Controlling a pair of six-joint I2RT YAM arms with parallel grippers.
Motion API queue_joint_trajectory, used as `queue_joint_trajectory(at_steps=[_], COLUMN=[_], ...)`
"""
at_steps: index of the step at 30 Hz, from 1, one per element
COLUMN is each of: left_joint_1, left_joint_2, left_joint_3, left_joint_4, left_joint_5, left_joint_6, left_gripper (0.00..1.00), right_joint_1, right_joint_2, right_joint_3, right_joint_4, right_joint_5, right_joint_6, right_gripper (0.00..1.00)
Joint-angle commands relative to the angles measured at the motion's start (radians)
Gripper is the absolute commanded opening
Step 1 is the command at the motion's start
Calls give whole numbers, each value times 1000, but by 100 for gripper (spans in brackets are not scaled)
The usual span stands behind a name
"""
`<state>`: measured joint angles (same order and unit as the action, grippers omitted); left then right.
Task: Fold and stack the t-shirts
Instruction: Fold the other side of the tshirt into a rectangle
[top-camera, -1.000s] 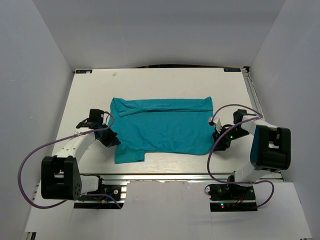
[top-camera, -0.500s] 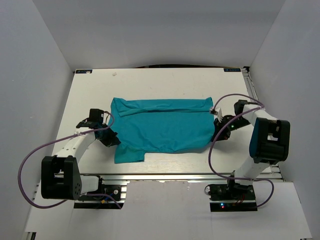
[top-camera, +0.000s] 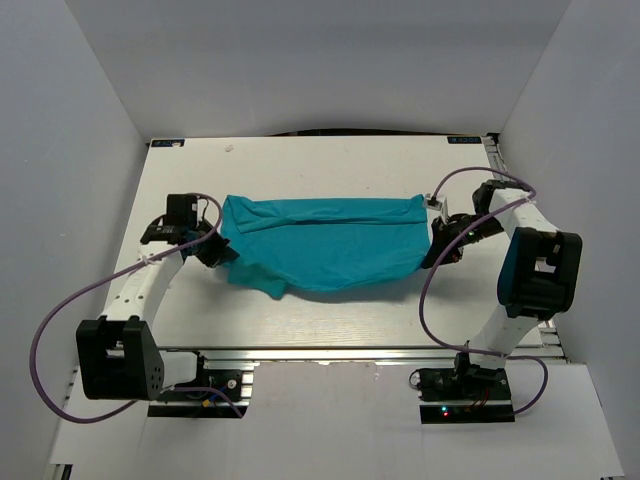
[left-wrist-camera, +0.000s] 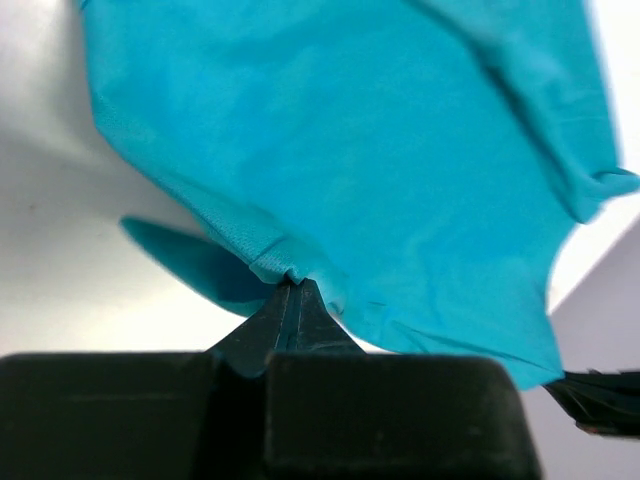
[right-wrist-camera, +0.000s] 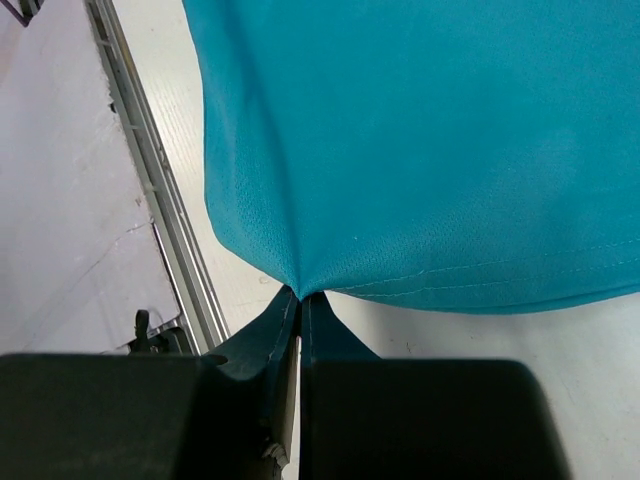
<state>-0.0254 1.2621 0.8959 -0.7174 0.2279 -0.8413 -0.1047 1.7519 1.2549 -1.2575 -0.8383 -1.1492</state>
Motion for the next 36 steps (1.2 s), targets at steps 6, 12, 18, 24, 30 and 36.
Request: queue_joint_trajectory(at_steps=[6, 12, 18, 24, 30, 36], left_joint_1=[18, 18, 18, 18, 18, 18], left_joint_2=[-17, 36, 103, 155, 174, 198], left_joint_3=[55, 34, 46, 49, 35, 38], left_joint_4=[-7, 44, 78, 104, 119, 131], left_joint_5=[39, 54, 64, 68, 74, 73], left_joint_6=[21, 11, 11, 15, 16, 16], left_gripper=[0, 0, 0, 0, 0, 0], right_joint_1=[-3, 31, 49, 66, 71, 69], right_joint_2=[31, 12, 78, 116, 107, 70], right_joint_3=[-5, -72, -37, -29, -19, 67], right_joint_4=[145, 401, 486, 529, 590, 612], right_joint_5=[51, 183, 220, 239, 220, 228], right_joint_6=[196, 466, 608, 675, 700, 697], right_gripper=[4, 6, 7, 16, 36, 44])
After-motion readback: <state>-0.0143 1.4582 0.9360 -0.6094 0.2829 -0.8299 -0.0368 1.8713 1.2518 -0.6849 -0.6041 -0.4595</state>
